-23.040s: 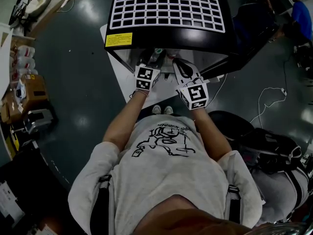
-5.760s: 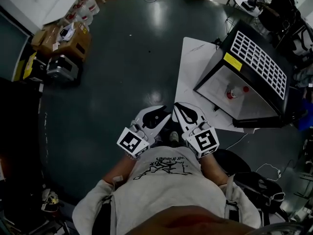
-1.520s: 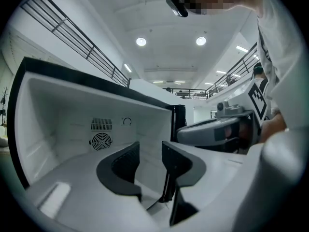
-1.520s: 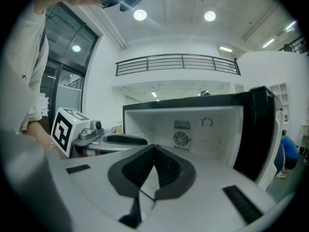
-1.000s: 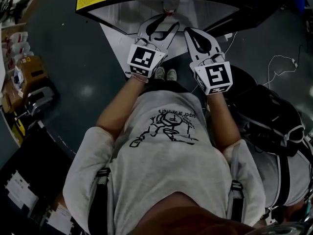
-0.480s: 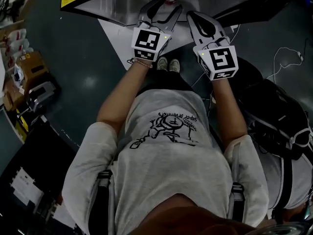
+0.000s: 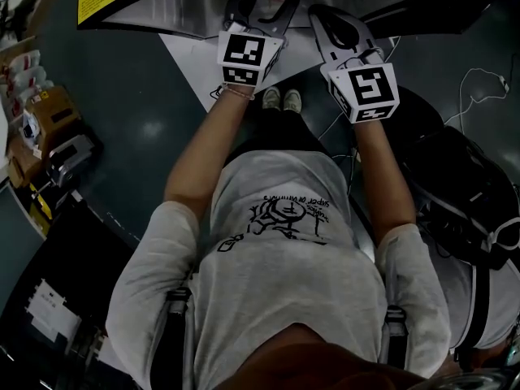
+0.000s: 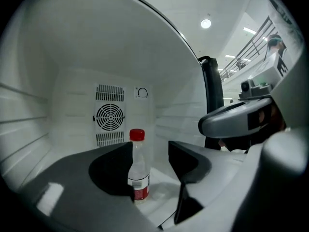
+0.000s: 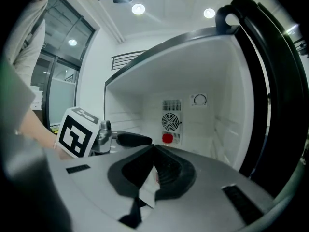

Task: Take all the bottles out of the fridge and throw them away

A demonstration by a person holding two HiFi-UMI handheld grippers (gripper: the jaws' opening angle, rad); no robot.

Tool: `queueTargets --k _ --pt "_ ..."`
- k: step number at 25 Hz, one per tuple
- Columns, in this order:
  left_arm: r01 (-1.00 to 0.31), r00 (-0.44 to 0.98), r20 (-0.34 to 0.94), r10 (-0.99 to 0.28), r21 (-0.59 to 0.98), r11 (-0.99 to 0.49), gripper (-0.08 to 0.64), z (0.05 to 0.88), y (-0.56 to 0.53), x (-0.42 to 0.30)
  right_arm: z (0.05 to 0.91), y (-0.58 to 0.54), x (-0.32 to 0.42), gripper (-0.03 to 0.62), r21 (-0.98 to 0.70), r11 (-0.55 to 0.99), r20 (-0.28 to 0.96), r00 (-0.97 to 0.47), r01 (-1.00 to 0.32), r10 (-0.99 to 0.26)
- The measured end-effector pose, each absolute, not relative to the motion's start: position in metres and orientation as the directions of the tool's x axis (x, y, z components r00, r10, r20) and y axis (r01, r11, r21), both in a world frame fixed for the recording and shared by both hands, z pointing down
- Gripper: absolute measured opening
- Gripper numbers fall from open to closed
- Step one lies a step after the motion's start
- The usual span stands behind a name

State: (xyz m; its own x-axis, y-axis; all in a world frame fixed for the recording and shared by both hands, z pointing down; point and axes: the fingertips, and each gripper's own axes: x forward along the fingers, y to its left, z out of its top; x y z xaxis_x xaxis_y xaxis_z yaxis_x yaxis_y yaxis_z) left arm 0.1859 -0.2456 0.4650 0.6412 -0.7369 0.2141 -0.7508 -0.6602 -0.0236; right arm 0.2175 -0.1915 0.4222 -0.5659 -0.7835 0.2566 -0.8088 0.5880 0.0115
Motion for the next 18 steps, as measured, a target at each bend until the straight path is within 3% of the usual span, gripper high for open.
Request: queueTargets --k 18 --pt "-0.774 0.614 0.214 -0.76 -0.029 -0.633 0.238 0.476 -0.286 0.185 0.432 -0.216 0.216 0.009 0.019 0.563 0.253 -0.54 -0.826 -0.802"
